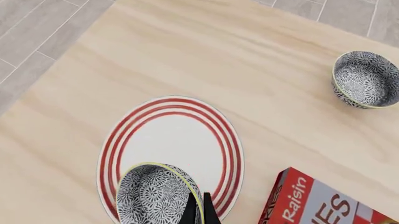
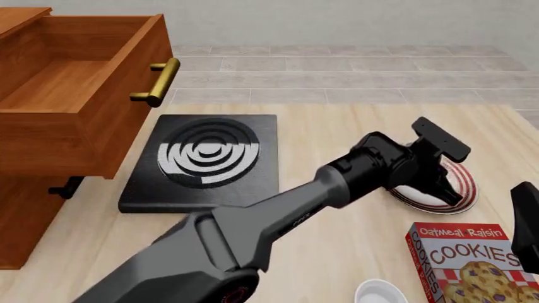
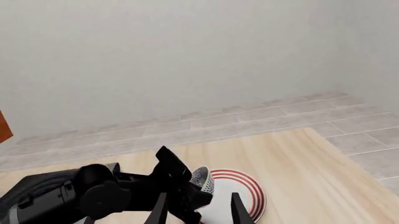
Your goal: Pick the akita bowl in the top layer of the wooden cabinet and place it on the plate.
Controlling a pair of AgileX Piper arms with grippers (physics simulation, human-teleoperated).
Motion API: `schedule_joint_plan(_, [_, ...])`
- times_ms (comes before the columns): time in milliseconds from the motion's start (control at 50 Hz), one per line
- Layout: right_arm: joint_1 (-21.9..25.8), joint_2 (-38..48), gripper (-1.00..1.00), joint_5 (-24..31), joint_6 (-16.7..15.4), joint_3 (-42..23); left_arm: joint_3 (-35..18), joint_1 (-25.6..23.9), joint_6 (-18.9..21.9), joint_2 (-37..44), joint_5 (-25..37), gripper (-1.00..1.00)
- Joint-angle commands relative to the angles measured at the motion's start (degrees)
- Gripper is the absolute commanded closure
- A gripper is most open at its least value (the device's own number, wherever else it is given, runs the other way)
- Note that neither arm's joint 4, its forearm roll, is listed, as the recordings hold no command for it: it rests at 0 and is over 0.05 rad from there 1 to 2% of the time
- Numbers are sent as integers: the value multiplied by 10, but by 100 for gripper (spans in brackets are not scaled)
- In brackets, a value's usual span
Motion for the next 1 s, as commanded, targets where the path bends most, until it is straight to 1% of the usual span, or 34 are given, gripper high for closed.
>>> schedule_joint_plan(20, [0, 0, -100, 0, 1, 1, -40, -2, 3, 26, 14, 100])
schedule_joint_plan(160, [-1, 0, -100, 0, 4, 2, -46, -3, 0, 31, 17, 100])
schedule_joint_plan(360, [-2, 0, -100, -1, 7, 3, -47, 1, 8, 41, 12, 100])
schedule_joint_plan(760, [-3, 0, -100, -1, 10, 2, -47, 8, 11, 52, 10, 100])
schedule_joint_plan(880, [-4, 0, -100, -1, 11, 2, -48, 4, 6, 53, 14, 100])
schedule_joint_plan(900, [-4, 0, -100, -1, 11, 2, -48, 4, 6, 52, 15, -100])
schedule_joint_plan(1000, [-4, 0, -100, -1, 10, 2, -48, 7, 8, 51, 16, -100])
